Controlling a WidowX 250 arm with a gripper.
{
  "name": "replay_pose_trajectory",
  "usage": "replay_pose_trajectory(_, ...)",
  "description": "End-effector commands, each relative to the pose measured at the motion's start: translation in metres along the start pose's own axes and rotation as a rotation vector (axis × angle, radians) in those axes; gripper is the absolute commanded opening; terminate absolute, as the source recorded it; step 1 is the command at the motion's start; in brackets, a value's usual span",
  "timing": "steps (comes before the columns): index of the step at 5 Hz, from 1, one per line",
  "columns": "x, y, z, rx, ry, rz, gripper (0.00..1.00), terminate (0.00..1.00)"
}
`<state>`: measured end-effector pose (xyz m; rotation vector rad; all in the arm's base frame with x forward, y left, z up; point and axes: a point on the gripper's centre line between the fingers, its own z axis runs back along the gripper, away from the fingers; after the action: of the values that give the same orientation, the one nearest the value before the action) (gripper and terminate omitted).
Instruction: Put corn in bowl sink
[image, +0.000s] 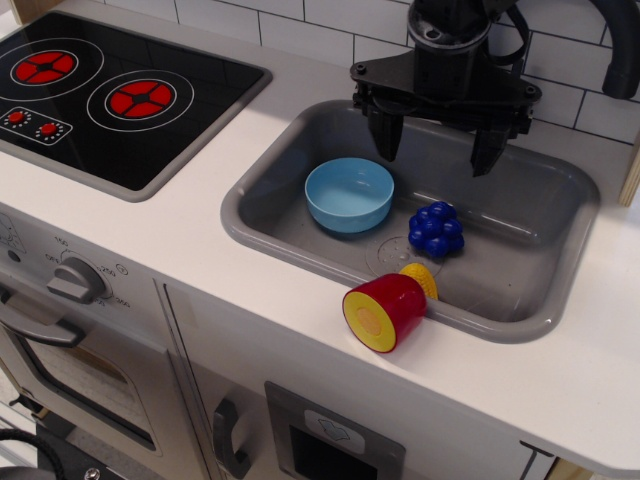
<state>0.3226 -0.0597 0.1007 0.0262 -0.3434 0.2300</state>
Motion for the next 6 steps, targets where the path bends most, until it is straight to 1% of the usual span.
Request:
replay_pose_trajectory(1, 0.0, 0.0, 0.0, 0.0, 0.0, 0.0, 1.0, 0.0)
replay_pose_trajectory(2, -0.013, 0.005, -0.013, -0.003, 0.103, 0.018, 1.0, 0.0)
replay_pose_trajectory(3, -0.022, 0.002, -0.028, 0.006, 0.146, 0.001, 1.0, 0.0)
replay_pose_trajectory(4, -0.025, 0.002, -0.043, 0.009, 0.16, -0.04, 1.0, 0.0)
replay_pose_trajectory(5, -0.026, 0.01, -0.058, 0.03, 0.16, -0.072, 1.0, 0.0)
replay_pose_trajectory(6, -0.031, 0.013, -0.072, 0.044, 0.174, -0.075, 1.0, 0.0)
